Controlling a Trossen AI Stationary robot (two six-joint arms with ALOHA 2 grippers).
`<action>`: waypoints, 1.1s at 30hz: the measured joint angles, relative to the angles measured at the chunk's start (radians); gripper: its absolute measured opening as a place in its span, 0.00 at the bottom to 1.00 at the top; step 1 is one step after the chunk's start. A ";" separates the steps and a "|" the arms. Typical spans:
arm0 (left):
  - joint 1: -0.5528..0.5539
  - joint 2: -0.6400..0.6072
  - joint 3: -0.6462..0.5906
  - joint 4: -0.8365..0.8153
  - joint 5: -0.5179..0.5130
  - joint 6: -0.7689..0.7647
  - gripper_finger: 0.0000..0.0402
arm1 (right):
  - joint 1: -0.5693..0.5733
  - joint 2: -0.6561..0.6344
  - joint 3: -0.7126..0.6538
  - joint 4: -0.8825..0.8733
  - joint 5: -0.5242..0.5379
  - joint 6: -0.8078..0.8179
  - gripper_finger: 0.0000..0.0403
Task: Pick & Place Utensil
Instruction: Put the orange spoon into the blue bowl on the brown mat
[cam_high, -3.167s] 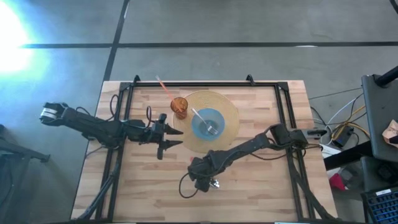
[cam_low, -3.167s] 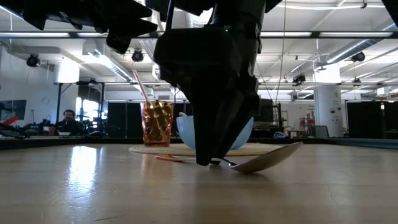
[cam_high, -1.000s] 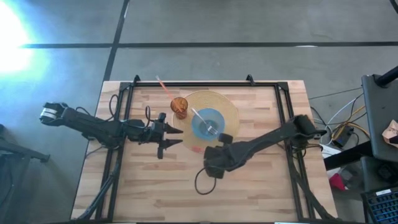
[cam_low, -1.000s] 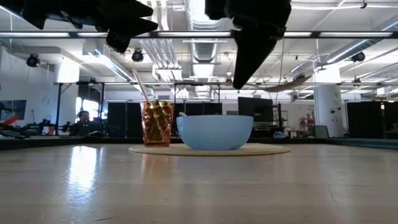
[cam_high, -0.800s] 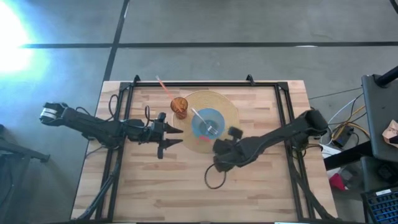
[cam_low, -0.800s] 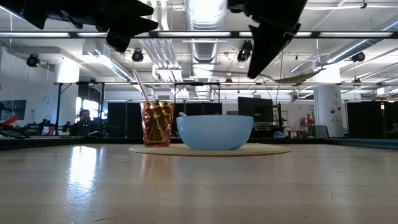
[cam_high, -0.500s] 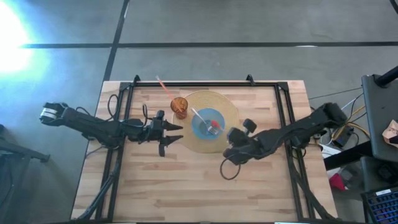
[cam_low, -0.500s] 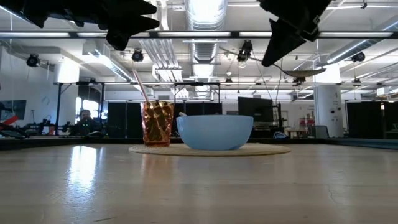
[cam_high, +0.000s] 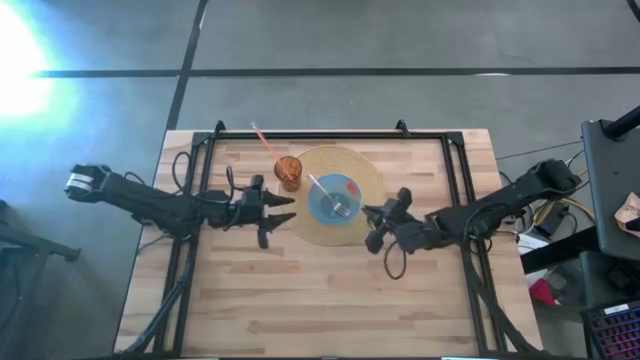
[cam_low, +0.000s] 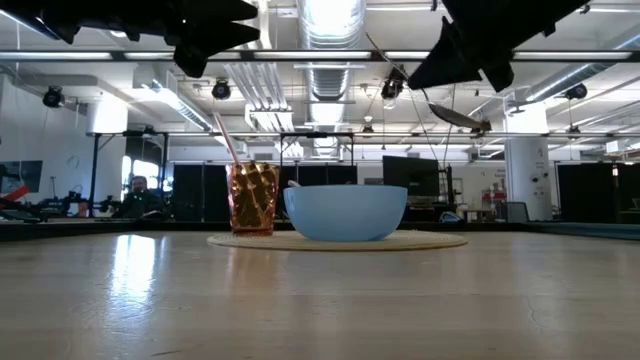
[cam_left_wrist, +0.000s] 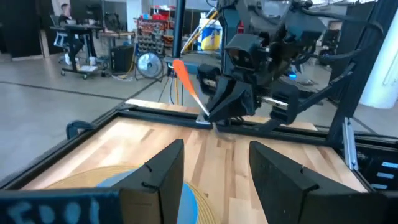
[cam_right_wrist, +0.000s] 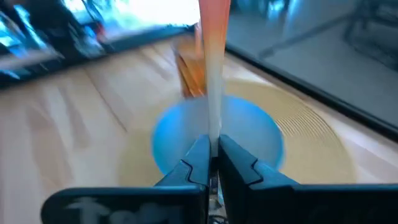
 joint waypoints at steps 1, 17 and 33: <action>0.000 0.006 0.000 0.010 0.000 0.003 0.43 | 0.000 -0.002 -0.020 0.073 0.000 -0.038 0.03; 0.002 0.210 0.000 0.402 0.001 0.100 0.43 | -0.002 0.157 -0.044 0.644 0.018 -0.475 0.03; 0.003 0.421 0.136 0.450 -0.098 0.111 0.43 | -0.002 0.388 0.186 0.645 0.176 -0.699 0.03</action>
